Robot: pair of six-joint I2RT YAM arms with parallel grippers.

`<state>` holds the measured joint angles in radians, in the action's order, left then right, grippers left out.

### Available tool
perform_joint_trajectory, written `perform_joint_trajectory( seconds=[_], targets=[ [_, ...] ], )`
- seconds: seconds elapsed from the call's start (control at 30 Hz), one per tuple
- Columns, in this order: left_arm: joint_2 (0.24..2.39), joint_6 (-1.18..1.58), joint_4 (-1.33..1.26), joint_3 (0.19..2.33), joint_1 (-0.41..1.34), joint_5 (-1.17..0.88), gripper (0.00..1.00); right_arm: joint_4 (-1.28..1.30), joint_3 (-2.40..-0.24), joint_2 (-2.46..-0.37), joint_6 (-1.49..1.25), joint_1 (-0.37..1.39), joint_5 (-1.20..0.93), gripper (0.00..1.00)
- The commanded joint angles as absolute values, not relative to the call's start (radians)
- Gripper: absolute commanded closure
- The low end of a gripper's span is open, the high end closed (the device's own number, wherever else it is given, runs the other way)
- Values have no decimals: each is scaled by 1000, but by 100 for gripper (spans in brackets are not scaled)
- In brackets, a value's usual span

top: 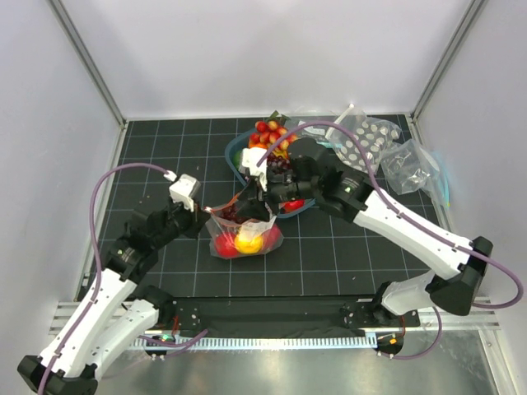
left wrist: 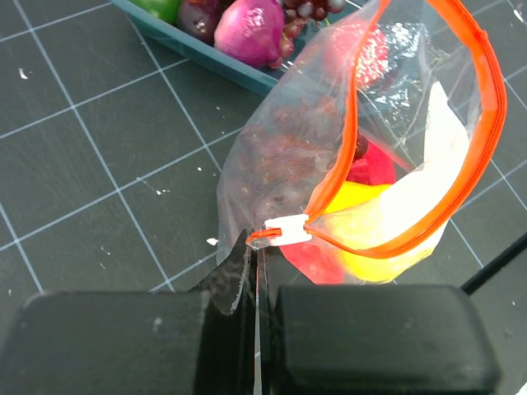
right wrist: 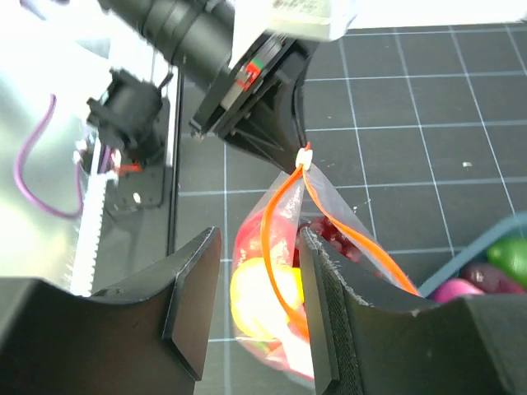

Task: Place the food in the zip-top bag and seal the zipper
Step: Zip the zipper food storage bag at the center of the board.

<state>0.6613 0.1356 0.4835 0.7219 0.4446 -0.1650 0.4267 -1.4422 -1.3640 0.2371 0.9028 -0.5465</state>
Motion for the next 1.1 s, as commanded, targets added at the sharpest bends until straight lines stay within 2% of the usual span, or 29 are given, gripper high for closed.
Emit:
perform_joint_trajectory(
  seconds=[0.0,0.17,0.3,0.63,0.77,1.07],
  targets=[
    [631,158,459,744,443,-120,100,347,-1463,-1402,390,899,-643,50],
    [583,175,459,735,443,-87,100,298,-1471,-1447,341,908,-724,51],
    [580,179,457,735,443,-106,100,213,-1399,-1439,345,966,-601,45],
    [588,173,465,738,443,-135,100,52,-1361,-1497,262,1015,-416,47],
    [586,173,463,736,443,-144,100,81,-1400,-1539,262,1017,-390,52],
    [583,169,463,736,443,-158,100,75,-1404,-1571,265,1019,-361,52]
  ],
)
